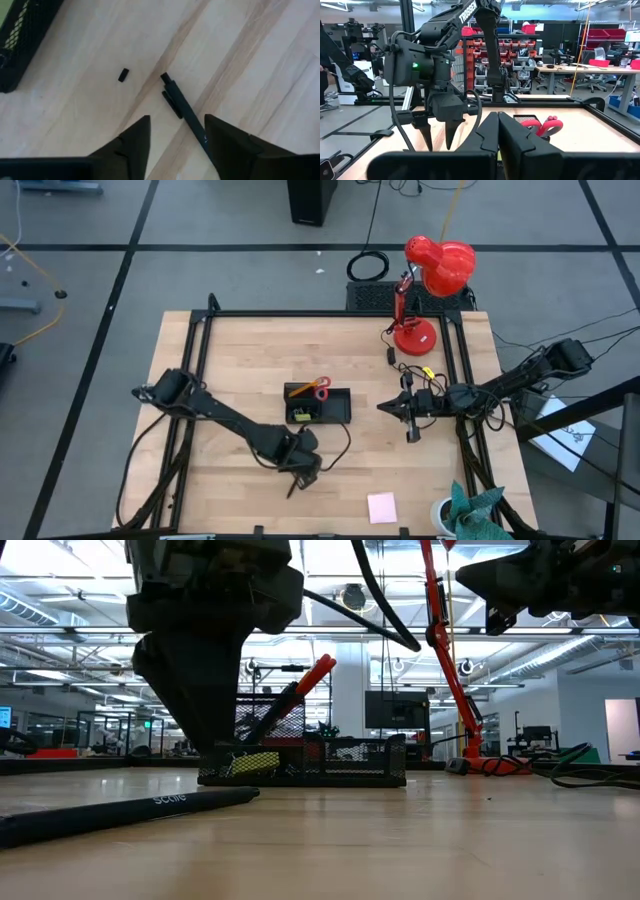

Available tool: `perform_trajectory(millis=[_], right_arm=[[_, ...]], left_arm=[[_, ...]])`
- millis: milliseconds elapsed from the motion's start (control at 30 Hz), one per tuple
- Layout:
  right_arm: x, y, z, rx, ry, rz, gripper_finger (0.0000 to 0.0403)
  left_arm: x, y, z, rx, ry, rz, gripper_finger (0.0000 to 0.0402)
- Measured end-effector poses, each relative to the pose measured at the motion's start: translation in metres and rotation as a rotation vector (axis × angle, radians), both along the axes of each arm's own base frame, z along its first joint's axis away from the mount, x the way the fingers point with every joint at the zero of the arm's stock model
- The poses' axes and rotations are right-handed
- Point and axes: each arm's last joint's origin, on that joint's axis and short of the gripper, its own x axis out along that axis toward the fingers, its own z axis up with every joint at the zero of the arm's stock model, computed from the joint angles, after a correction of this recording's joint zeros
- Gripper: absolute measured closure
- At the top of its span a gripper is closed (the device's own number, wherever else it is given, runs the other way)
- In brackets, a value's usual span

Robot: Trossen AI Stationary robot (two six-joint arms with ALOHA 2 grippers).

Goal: Pick and place office supplies into organizer
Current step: Put the black pen into the black desk organizer

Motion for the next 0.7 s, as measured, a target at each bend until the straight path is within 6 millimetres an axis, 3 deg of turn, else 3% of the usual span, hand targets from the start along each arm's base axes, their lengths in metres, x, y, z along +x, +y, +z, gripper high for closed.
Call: perform_trajectory(millis=[233, 367, 700], right_arm=[[0.0, 0.0, 0.0, -0.001, 0.004, 0.0, 0.0403], [0.0, 0.0, 0.0, -0.001, 0.004, 0.0, 0.0403], [0.0, 0.0, 0.0, 0.0, 0.003, 0.001, 0.0403]], left_arm=[[0.007, 0.007, -0.002, -0.068, 0.005, -0.033, 0.0154], [0.011, 0.008, -0.014, -0.09, 0.037, -0.022, 0.0136], [0.017, 0.008, -0.047, -0.084, 0.117, 0.003, 0.0146]])
